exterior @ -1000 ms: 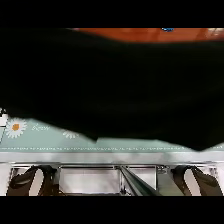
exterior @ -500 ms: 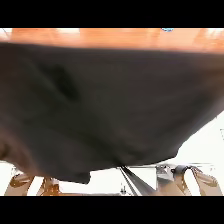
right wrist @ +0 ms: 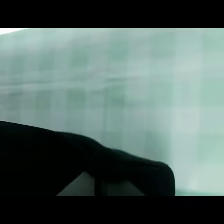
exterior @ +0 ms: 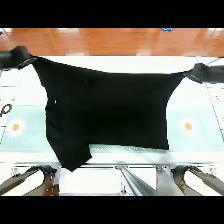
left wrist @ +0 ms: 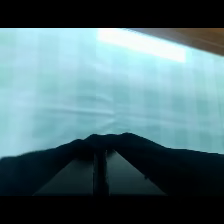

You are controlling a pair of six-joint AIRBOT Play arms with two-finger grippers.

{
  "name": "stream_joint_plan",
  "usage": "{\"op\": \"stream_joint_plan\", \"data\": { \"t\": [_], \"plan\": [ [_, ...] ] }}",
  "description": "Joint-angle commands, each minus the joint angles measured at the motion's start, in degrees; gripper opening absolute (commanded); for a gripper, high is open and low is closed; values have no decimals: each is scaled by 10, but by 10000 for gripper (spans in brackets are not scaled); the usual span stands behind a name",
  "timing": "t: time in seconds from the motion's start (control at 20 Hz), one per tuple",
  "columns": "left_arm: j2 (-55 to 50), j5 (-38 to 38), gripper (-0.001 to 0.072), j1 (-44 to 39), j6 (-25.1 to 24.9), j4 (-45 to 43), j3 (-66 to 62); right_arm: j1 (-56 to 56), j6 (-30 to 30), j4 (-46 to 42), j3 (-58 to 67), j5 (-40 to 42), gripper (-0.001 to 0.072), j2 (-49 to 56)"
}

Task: Fold the shirts.

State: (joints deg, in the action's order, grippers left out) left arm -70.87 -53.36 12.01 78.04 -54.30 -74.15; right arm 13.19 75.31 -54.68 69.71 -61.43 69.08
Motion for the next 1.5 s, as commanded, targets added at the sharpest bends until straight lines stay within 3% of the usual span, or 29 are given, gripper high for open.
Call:
{"op": "stream_joint_plan", "data": {
  "t": [0.0, 0.2, 0.5, 0.65, 0.8, 0.9, 1.0, 1.45],
  "plan": [
    [-160, 73, 18, -3, -8, 53, -68, -19, 19, 9, 126, 42, 22, 200],
    [-278, 59, 18, -3, 76, 52, -166, -19, 60, 21, 279, 3, 22, 329],
    [-318, 37, 18, -1, 66, 52, -207, -18, 68, 17, 325, -30, 23, 357],
    [-304, -53, 18, 2, 38, 30, -206, -10, 90, -11, 325, -119, 23, 354],
    [-280, -219, 18, 9, 21, 1, -204, 0, 95, -40, 324, -247, 23, 351],
    [-261, -265, 18, 10, 17, -60, -191, -8, 97, -83, 323, -299, 23, 349],
    [-238, -274, 18, 17, 17, -105, -157, -20, 102, -108, 323, -320, 23, 349],
    [-230, -242, 18, 26, 6, -100, -30, -48, 116, -120, 244, -309, 23, 349]
  ]
}}
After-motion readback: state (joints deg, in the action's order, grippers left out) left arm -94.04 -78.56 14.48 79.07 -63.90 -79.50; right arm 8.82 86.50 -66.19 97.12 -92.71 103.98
